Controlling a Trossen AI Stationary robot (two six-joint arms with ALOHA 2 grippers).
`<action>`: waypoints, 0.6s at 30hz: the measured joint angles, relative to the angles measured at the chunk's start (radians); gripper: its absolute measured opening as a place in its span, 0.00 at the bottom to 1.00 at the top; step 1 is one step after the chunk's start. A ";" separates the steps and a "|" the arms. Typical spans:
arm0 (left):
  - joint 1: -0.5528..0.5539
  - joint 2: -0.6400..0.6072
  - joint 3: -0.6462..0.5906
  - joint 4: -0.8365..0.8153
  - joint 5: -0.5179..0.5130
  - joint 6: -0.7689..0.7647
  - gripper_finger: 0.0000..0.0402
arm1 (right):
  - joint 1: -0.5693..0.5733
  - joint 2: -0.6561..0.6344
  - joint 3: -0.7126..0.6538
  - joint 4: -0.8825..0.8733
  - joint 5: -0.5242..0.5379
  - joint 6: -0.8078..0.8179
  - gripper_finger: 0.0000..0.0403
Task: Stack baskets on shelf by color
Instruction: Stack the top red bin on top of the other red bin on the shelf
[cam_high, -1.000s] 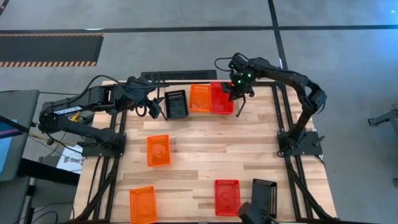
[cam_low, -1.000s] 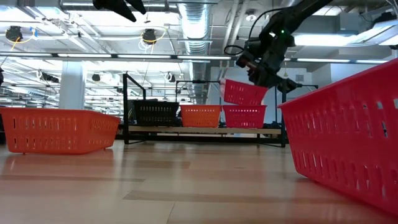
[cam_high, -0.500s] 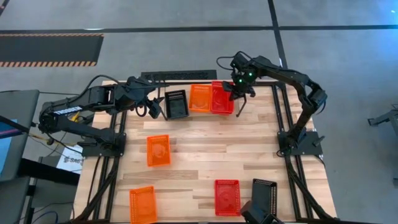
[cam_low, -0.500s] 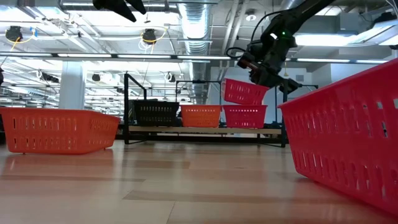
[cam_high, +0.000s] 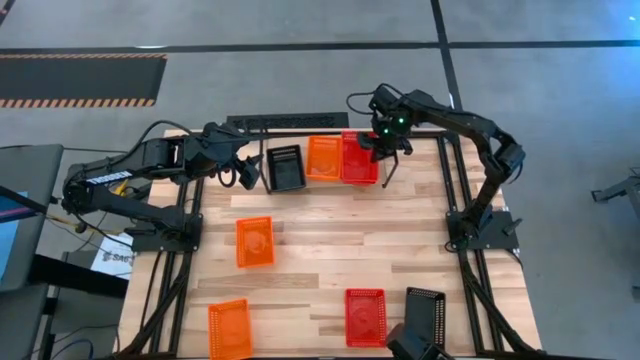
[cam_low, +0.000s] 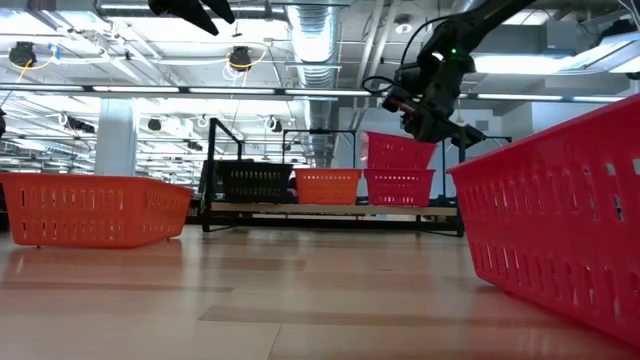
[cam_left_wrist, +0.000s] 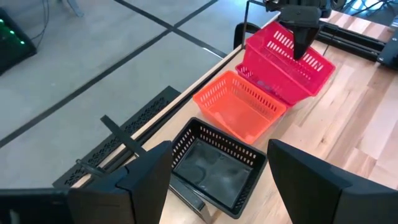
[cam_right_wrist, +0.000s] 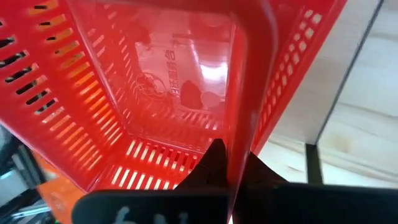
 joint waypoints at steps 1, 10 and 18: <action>0.000 0.000 0.000 0.000 0.000 0.000 0.63 | 0.001 0.002 0.009 -0.001 0.008 -0.004 0.01; 0.000 0.000 0.000 0.000 0.000 0.000 0.63 | -0.001 0.001 0.085 -0.055 0.065 -0.006 0.01; 0.000 0.000 0.000 0.000 -0.001 0.000 0.63 | 0.016 0.000 0.109 -0.102 0.079 0.025 0.01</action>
